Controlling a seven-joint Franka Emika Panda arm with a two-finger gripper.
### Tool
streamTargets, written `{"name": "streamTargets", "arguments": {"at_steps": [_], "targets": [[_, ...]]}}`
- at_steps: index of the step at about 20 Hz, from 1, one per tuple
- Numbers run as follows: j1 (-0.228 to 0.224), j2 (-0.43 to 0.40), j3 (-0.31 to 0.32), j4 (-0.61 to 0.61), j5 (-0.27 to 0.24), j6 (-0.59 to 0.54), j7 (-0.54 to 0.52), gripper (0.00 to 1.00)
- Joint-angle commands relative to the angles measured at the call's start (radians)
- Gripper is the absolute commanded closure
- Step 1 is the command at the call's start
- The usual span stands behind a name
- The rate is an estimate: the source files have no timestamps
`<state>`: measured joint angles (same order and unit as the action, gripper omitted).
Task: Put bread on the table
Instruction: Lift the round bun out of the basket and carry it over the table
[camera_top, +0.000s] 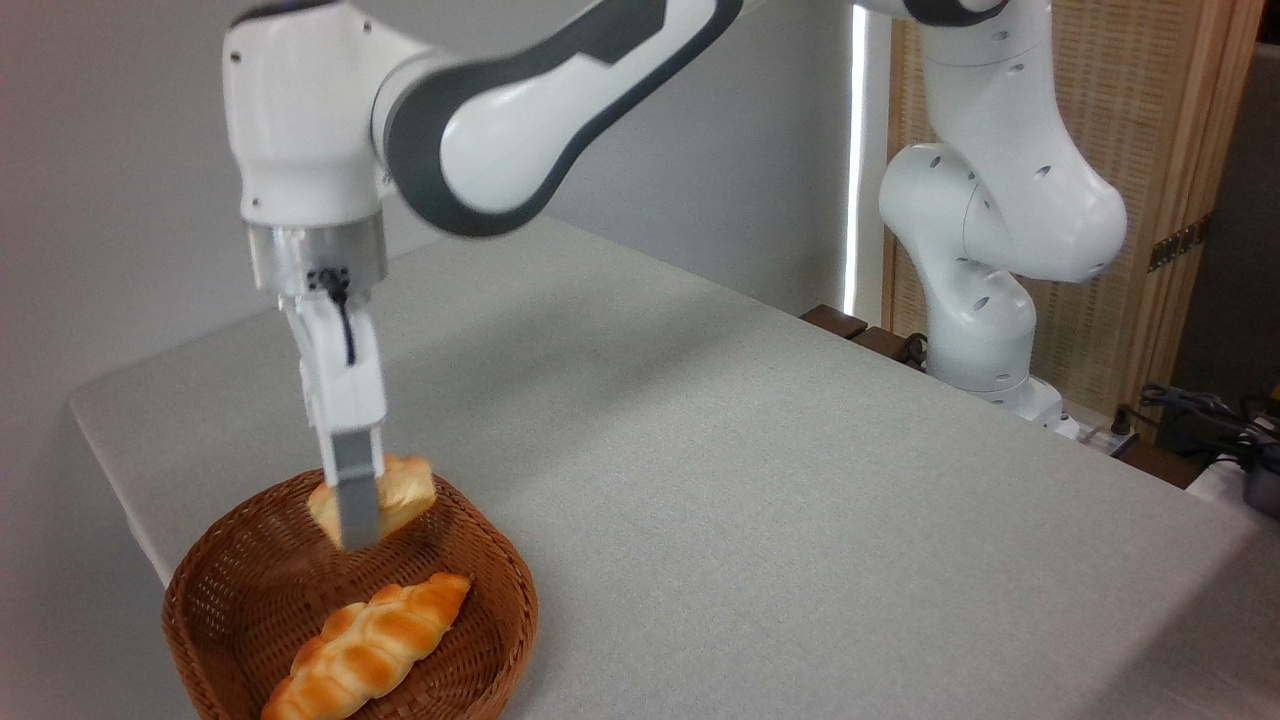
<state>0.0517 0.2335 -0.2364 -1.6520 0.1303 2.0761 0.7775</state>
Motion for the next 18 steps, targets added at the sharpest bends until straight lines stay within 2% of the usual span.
{"name": "streamTargets", "arguments": {"at_steps": [1, 4, 6, 8, 10, 12, 13, 14, 15, 16, 18], "targets": [[0.031, -0.091, 0.005, 0.0, -0.067, -0.147, -0.001, 0.66], [0.036, -0.134, 0.003, -0.011, -0.125, -0.298, -0.007, 0.66], [0.036, -0.146, 0.0, -0.04, -0.167, -0.365, -0.009, 0.61], [0.034, -0.148, -0.014, -0.089, -0.214, -0.367, -0.012, 0.61], [0.036, -0.143, -0.053, -0.146, -0.23, -0.357, -0.011, 0.59], [0.034, -0.142, -0.069, -0.193, -0.23, -0.318, -0.011, 0.39], [0.034, -0.14, -0.073, -0.209, -0.23, -0.301, -0.011, 0.36], [0.034, -0.138, -0.075, -0.215, -0.23, -0.298, -0.011, 0.28], [0.034, -0.138, -0.078, -0.218, -0.23, -0.297, -0.012, 0.14], [0.034, -0.137, -0.08, -0.219, -0.23, -0.297, -0.011, 0.06], [0.034, -0.135, -0.08, -0.219, -0.227, -0.297, -0.007, 0.0]]}}
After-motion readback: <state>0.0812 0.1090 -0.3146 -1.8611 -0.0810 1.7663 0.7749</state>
